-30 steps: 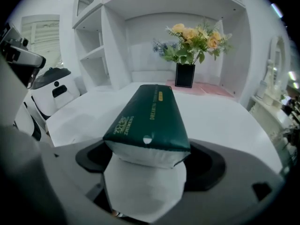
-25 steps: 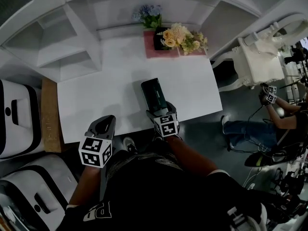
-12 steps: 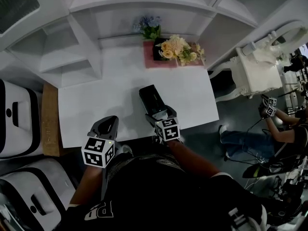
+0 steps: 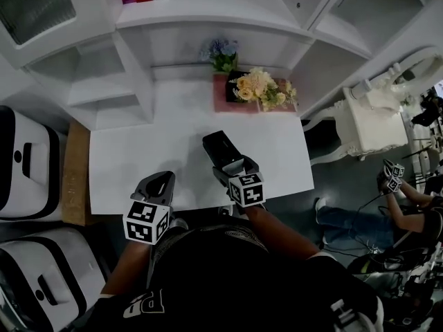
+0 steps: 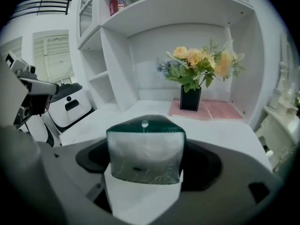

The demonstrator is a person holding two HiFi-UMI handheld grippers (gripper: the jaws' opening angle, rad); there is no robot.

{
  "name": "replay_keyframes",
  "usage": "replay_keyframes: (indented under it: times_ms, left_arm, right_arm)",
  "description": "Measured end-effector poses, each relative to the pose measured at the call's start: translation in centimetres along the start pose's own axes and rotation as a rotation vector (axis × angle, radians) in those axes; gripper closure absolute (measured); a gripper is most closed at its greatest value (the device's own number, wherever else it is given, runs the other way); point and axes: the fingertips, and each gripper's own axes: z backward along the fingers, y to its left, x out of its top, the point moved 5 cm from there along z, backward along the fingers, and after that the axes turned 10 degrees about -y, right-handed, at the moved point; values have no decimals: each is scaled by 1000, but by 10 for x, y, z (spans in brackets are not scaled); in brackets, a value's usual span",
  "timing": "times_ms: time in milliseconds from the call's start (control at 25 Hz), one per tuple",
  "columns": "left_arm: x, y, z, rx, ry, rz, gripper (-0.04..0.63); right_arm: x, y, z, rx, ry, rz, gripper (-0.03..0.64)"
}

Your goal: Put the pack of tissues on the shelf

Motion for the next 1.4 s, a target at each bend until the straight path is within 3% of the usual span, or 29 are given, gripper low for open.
replay_keyframes:
  times_ms: [600,1400]
  left_arm:
    - [49,-5,-7,-6,-117,5,580]
    - [110,-18,3,-35,-251,-52,580]
  right_arm:
    - [90,9,47,75,-217,-44,176]
    - [196,17,114,118,-517,15,179]
